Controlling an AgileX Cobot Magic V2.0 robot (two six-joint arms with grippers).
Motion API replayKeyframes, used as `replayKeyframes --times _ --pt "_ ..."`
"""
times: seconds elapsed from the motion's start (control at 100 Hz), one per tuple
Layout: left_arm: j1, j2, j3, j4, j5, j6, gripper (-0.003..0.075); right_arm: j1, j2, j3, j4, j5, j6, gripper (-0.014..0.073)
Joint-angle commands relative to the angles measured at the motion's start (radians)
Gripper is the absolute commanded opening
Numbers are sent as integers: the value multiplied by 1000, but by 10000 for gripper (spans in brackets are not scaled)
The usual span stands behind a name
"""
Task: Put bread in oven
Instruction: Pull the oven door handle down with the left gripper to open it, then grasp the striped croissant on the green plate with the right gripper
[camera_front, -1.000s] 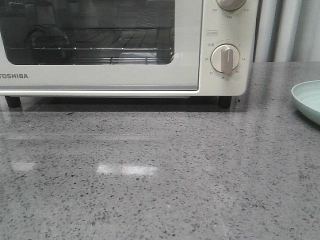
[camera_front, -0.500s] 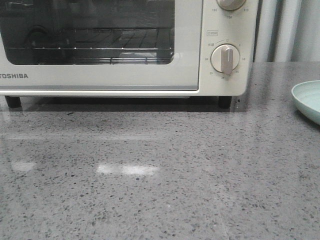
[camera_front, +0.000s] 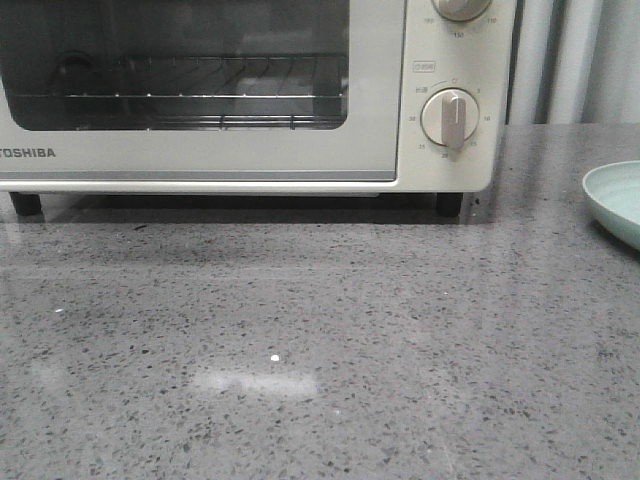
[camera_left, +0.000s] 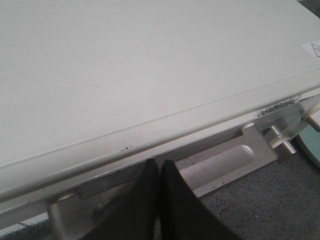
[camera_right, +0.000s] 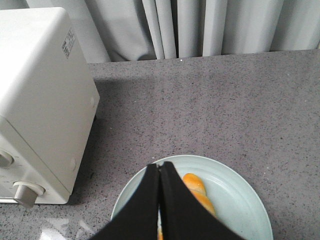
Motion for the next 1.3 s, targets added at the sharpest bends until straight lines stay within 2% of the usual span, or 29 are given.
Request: replayKeyframes --times 0.0,0.22,0.39,0.56,0.68,0.73,0.78,0.85,0.9,0.97,1.02,1.29 --pt "-7 -35 47 -58 55 -2 -21 1 -1 -32 1 -64 -12 -76" --pt "-40 -219 215 -223 44 -2 -21 1 -1 -32 1 -29 -12 -76" --pt "-91 -418 242 -323 77 -2 -21 1 1 -28 1 35 -12 -76" --pt "-105 -587 240 -303 -4 -2 -21 1 1 -28 1 57 -12 -76" --pt "-105 -664 240 -185 -76 -2 -21 1 10 -28 -2 110 -22 -72" --pt "-105 -687 240 -111 -102 -2 -21 1 25 -30 -16 144 -22 -43" --pt "-105 -698 240 -66 -125 -2 -21 1 45 -30 -29 180 -22 22" --pt "-105 -702 240 -30 -147 -2 -21 1 74 -30 -35 230 -22 179" --pt "-105 -702 240 -13 -153 -2 -21 1 98 -30 -37 268 -22 322" --pt "-105 -702 240 14 -151 -2 -21 1 140 -30 -42 291 -22 440" --pt "-105 -702 240 24 -151 -2 -21 1 171 -30 -59 289 -22 461" --pt "-105 -702 240 53 -147 -2 -21 1 356 -30 -76 236 -22 430"
